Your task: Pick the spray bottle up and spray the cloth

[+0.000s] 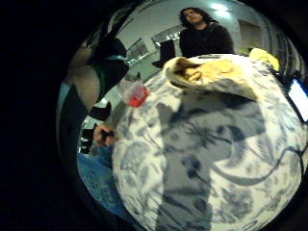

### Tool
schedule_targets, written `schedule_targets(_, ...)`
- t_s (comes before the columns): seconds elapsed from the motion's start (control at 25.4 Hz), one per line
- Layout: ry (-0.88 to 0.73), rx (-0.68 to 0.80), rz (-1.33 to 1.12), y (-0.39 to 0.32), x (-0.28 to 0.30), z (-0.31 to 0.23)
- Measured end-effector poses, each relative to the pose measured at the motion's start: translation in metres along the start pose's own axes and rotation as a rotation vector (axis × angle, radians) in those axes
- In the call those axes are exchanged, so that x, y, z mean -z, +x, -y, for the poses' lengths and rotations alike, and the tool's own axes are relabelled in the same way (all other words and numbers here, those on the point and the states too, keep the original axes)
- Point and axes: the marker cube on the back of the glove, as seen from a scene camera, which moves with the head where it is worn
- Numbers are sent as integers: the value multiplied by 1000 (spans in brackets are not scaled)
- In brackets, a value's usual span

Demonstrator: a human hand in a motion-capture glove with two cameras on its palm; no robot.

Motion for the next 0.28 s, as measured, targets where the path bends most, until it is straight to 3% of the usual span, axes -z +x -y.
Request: schedule_targets(0.28, -56, -80, -362, 48, 56, -71)
